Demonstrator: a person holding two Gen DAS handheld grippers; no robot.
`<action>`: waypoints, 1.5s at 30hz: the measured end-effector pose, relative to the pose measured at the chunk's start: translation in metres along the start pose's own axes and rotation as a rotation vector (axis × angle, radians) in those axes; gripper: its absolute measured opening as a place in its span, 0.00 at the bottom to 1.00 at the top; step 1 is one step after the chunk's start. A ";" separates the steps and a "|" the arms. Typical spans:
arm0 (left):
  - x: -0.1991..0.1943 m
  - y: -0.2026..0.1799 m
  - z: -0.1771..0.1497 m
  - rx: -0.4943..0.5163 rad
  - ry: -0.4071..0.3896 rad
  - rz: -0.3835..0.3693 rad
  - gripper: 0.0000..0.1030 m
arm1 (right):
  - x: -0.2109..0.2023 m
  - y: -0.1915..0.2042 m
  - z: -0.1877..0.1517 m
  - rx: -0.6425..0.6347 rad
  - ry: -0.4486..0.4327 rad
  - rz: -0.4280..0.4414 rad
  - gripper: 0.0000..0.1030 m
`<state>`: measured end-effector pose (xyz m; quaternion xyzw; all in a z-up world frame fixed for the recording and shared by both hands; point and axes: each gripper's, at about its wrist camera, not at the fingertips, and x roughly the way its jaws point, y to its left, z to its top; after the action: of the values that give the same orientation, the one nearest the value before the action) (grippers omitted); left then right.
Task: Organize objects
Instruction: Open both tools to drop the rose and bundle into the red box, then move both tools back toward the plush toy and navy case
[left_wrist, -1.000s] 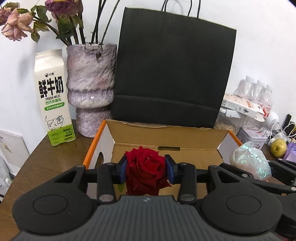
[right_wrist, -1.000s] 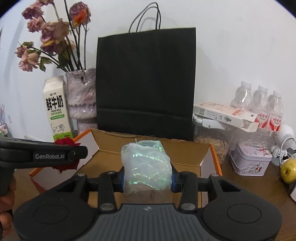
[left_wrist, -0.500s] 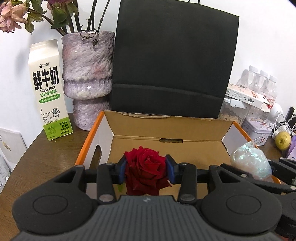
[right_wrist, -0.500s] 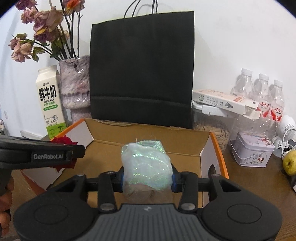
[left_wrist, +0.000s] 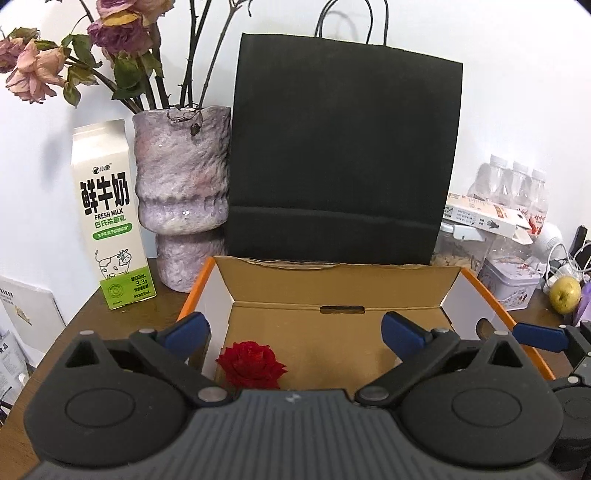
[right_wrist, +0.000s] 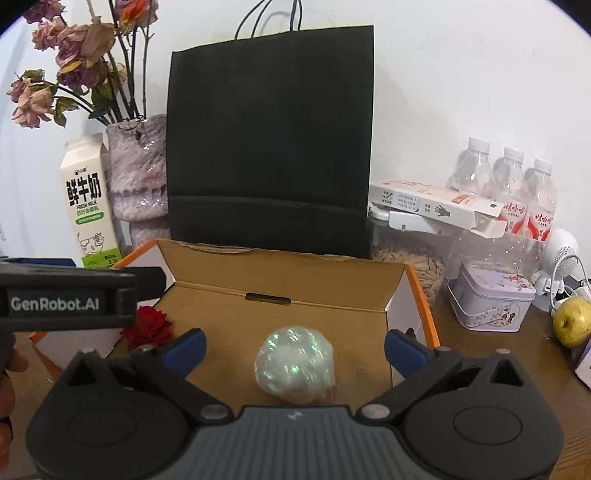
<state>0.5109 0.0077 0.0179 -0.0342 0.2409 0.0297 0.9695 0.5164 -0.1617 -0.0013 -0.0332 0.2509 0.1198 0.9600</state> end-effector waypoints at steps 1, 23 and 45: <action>-0.001 0.001 0.001 -0.005 -0.001 -0.002 1.00 | -0.002 0.001 0.000 -0.003 -0.003 -0.001 1.00; -0.066 0.009 -0.001 -0.030 -0.063 -0.042 1.00 | -0.067 0.008 0.002 -0.019 -0.073 0.022 1.00; -0.158 0.021 -0.031 -0.046 -0.112 -0.055 1.00 | -0.166 0.012 -0.036 -0.033 -0.144 0.047 1.00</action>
<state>0.3559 0.0200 0.0632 -0.0616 0.1846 0.0103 0.9808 0.3563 -0.1897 0.0482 -0.0343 0.1799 0.1486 0.9718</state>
